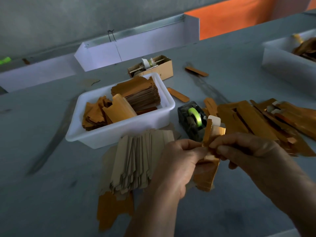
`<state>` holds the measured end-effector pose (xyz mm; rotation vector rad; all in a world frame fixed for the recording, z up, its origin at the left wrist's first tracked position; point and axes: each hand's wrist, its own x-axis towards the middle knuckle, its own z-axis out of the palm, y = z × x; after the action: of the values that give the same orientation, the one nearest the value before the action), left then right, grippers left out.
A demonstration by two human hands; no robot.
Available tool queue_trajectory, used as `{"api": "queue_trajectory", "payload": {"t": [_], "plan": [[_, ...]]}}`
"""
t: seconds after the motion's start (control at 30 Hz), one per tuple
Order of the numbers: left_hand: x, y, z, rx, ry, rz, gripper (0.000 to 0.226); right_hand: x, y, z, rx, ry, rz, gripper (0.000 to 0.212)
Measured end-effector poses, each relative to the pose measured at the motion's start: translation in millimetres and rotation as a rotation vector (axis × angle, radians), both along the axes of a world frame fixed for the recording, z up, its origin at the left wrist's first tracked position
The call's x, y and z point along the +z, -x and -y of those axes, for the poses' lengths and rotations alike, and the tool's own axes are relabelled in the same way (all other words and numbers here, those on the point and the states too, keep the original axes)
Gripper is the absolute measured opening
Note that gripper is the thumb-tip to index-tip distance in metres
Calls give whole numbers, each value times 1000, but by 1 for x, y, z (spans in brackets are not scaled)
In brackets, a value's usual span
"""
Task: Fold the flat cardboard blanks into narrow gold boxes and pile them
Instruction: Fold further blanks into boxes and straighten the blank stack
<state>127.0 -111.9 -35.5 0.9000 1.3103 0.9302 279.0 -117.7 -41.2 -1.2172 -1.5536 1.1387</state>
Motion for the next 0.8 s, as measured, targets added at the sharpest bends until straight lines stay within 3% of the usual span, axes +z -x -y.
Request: {"api": "queue_trajectory", "payload": {"t": [0.37, 0.63, 0.8], "plan": [[1, 3, 7, -23, -21, 59, 8, -7, 10, -4, -106, -35, 109, 40], [0, 8, 8, -79, 0, 108, 9, -3, 12, -3, -152, -48, 255, 27], [-5, 4, 12, 5, -81, -14, 14, -1, 17, 0, -174, -89, 356, 27]]}}
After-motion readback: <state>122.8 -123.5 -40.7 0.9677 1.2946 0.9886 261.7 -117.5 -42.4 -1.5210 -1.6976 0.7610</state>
